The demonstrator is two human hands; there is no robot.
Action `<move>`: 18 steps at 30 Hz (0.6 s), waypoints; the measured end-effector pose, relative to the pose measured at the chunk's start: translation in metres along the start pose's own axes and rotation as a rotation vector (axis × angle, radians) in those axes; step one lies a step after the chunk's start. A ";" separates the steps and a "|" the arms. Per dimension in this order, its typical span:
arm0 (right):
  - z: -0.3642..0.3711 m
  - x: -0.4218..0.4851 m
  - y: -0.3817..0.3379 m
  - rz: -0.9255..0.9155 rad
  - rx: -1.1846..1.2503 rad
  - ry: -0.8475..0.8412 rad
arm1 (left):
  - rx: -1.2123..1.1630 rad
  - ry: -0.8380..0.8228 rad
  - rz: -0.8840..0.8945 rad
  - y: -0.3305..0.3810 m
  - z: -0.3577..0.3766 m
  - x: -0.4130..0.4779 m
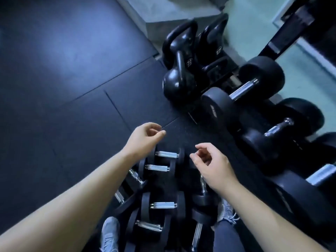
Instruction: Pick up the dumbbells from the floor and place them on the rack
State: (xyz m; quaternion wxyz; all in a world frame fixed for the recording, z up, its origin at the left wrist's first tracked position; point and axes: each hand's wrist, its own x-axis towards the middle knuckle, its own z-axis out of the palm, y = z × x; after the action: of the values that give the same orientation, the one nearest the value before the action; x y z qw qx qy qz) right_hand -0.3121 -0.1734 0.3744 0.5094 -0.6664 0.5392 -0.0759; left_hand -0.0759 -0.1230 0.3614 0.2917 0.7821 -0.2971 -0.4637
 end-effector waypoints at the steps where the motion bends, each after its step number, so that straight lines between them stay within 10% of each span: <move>1: 0.025 -0.002 0.014 0.036 -0.023 -0.049 | -0.020 0.003 -0.073 -0.038 0.004 -0.006; 18: 0.217 0.254 0.250 -0.211 -0.667 -0.597 | -0.812 0.246 -0.530 -0.314 0.234 0.156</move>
State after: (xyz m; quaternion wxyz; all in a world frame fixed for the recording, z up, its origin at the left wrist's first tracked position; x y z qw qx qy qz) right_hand -0.2276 -0.2211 -0.0315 0.3896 -0.8379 0.2927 0.2457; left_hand -0.1632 -0.0745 -0.0482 0.4776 0.7029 0.1529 -0.5045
